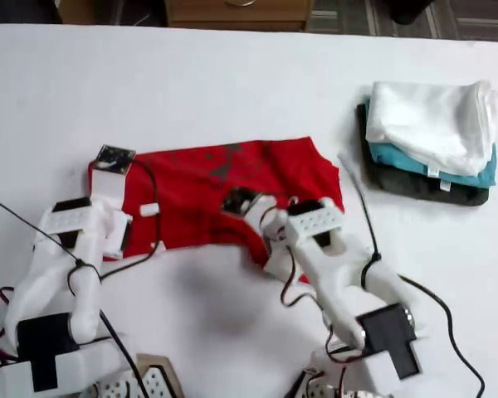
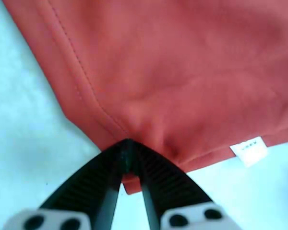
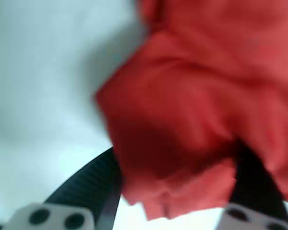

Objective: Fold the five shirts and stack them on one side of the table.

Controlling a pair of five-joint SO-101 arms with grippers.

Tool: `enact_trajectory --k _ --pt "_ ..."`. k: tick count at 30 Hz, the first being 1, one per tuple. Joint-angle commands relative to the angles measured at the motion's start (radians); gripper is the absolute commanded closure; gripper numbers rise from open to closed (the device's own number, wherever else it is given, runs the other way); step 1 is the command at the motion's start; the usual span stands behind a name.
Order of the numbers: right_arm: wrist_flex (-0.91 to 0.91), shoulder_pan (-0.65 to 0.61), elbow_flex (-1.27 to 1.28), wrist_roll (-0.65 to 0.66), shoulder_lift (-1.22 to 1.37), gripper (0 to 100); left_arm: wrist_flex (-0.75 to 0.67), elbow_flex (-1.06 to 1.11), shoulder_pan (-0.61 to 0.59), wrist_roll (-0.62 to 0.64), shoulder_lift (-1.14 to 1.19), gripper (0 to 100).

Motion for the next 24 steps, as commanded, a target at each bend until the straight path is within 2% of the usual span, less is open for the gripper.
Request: enact_trajectory --k 1,2,3,5,7,13,17,24 --pt "0.002 0.087 -0.087 -0.008 0.045 91.1 -0.002 -0.019 -0.011 -0.003 0.006 97" --pt "0.016 0.097 -0.110 -0.009 0.042 97.8 -0.002 -0.019 -0.011 -0.003 0.006 97" --pt "0.036 0.104 -0.132 -0.009 0.033 98.8 -0.002 -0.019 -0.011 -0.003 0.006 97" --pt "0.077 0.113 -0.172 -0.009 0.002 95.7 -0.002 -0.019 -0.009 -0.003 0.006 97" --pt "0.107 0.113 -0.213 -0.009 -0.039 98.5 -0.002 -0.019 -0.009 -0.003 0.006 97" --pt "0.136 0.108 -0.367 -0.006 -0.065 98.1 -0.003 -0.019 -0.008 -0.003 0.006 97" --pt "0.139 0.088 -0.523 -0.006 0.047 98.1 -0.003 -0.019 -0.008 -0.003 0.006 97" --pt "0.162 0.031 -0.858 -0.008 0.426 98.1 -0.003 -0.018 -0.008 -0.003 0.006 97"
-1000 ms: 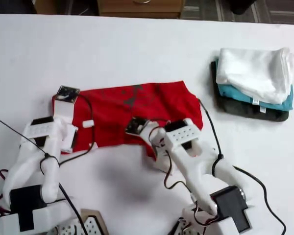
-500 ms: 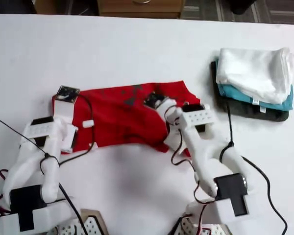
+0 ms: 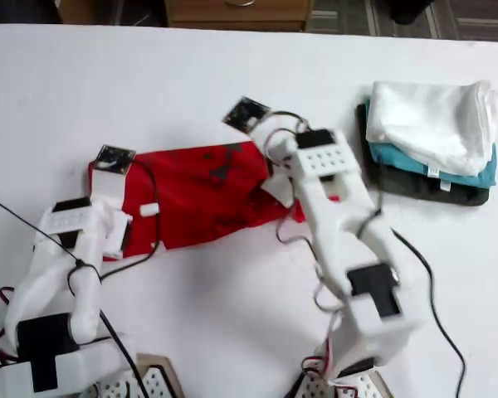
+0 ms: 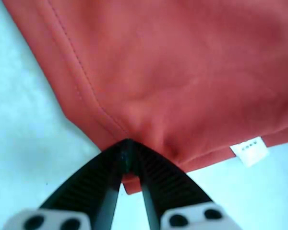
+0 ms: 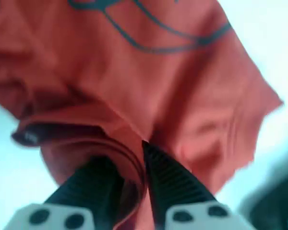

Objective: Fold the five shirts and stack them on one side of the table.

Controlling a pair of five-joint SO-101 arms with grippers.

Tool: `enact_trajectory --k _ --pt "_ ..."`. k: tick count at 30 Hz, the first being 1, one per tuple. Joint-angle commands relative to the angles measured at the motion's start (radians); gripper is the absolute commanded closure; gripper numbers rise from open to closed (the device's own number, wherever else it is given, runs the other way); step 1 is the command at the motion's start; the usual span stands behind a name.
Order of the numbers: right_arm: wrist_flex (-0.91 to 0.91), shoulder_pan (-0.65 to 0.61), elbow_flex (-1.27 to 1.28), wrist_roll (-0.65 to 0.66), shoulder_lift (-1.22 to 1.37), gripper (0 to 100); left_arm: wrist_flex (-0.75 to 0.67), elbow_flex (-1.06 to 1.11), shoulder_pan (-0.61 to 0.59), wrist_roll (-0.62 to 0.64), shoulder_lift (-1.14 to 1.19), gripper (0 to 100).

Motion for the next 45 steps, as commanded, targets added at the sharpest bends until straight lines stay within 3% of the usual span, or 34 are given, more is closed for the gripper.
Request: enact_trajectory --k 1,5,11,20,27,33,39,45 --pt "0.047 -0.021 -0.212 -0.008 0.173 98.1 -0.003 -0.018 -0.008 -0.003 0.006 97" --pt "0.143 0.004 -0.448 -0.008 0.351 95.4 -0.003 -0.018 -0.008 -0.003 0.006 97" --pt "0.288 0.065 -0.787 -0.092 0.542 72.5 -0.003 -0.018 -0.008 -0.003 0.006 97" --pt "0.450 0.090 -1.177 -0.215 0.591 71.5 -0.003 -0.018 -0.008 -0.003 0.006 97" --pt "0.608 0.099 -1.352 -0.216 0.590 71.4 -0.003 -0.018 -0.008 -0.003 0.006 97" --pt "0.618 0.090 -1.367 -0.216 0.588 74.1 -0.002 -0.018 -0.008 -0.003 0.006 97" --pt "0.621 0.027 -1.320 -0.216 0.588 99.5 -0.002 -0.018 -0.008 -0.003 0.006 97" --pt "0.615 0.012 -1.102 -0.226 0.599 98.0 -0.002 -0.018 -0.009 -0.003 0.006 97"
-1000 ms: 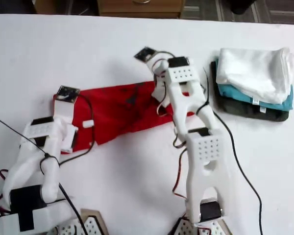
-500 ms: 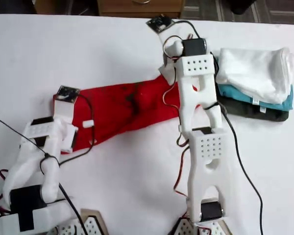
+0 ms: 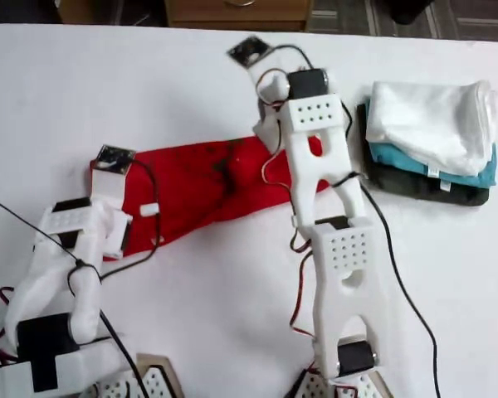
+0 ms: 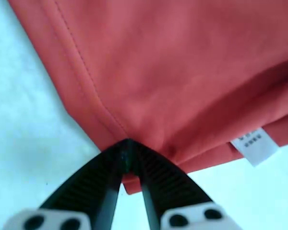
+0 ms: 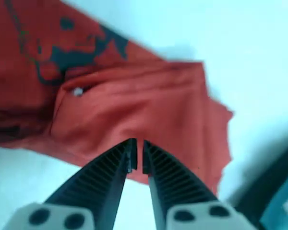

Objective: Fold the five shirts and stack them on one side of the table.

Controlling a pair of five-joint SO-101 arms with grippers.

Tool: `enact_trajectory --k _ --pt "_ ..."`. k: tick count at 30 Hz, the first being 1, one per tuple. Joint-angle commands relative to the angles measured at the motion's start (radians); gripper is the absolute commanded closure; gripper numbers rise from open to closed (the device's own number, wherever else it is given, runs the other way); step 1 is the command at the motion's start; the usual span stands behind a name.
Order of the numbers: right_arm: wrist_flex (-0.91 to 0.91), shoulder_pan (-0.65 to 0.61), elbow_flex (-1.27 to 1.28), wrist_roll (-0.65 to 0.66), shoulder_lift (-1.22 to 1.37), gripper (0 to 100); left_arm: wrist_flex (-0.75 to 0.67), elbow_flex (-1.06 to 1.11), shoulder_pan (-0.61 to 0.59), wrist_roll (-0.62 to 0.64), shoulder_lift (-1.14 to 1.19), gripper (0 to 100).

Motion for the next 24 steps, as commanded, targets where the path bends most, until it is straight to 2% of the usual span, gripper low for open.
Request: enact_trajectory --k 1,7,14,22,24 --pt "0.015 -0.013 0.101 -0.008 -0.007 98.1 -0.002 -0.018 -0.009 -0.003 0.006 97" --pt "-0.047 0.061 0.282 0.002 -0.005 98.1 -0.003 -0.018 -0.009 -0.003 0.006 97" --pt "-0.041 0.110 0.485 0.109 -0.058 98.1 -0.003 -0.018 -0.009 -0.003 0.006 97" --pt "-0.059 0.058 0.554 0.121 -0.331 98.1 -0.003 -0.018 -0.009 -0.003 0.006 97" --pt "-0.087 0.007 0.560 0.060 -0.380 98.1 -0.003 -0.018 -0.009 -0.003 0.006 97"
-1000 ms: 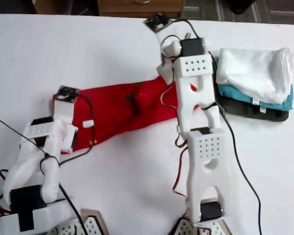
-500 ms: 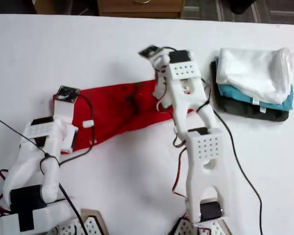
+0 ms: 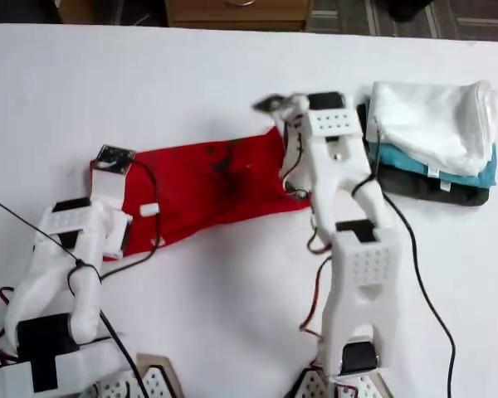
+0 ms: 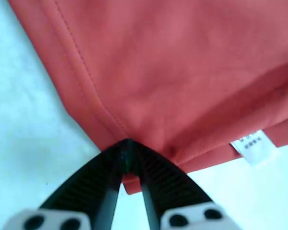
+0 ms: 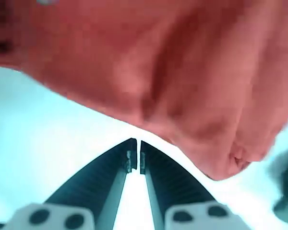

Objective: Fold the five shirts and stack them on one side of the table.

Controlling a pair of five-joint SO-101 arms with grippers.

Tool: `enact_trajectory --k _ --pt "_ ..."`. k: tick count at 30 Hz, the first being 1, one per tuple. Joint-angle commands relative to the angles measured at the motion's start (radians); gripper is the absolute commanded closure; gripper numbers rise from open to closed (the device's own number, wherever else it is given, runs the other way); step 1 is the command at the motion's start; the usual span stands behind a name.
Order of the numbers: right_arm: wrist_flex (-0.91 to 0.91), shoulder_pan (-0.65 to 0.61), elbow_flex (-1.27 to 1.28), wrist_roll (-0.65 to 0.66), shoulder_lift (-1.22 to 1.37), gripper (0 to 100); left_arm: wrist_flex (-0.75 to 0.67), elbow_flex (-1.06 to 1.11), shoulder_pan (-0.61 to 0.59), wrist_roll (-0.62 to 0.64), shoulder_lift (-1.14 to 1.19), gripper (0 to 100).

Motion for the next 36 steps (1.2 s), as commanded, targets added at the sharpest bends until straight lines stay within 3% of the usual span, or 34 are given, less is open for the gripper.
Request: enact_trajectory --k 1,10,17,27,36 --pt "-0.051 -0.090 -0.002 -0.097 -0.139 98.1 -0.003 -0.018 -0.009 -0.003 0.006 97" --pt "-0.255 -0.263 0.083 -0.195 -0.012 98.1 -0.003 -0.018 -0.009 -0.003 0.006 97" --pt "-0.268 -0.348 0.000 -0.195 -0.001 98.1 -0.003 -0.018 -0.009 -0.003 0.006 97" --pt "-0.275 -0.358 0.031 -0.187 0.101 98.1 -0.003 -0.018 -0.009 -0.003 0.006 97" --pt "-0.108 -0.344 0.025 -0.186 0.028 98.1 -0.003 -0.018 -0.009 -0.003 0.006 97"
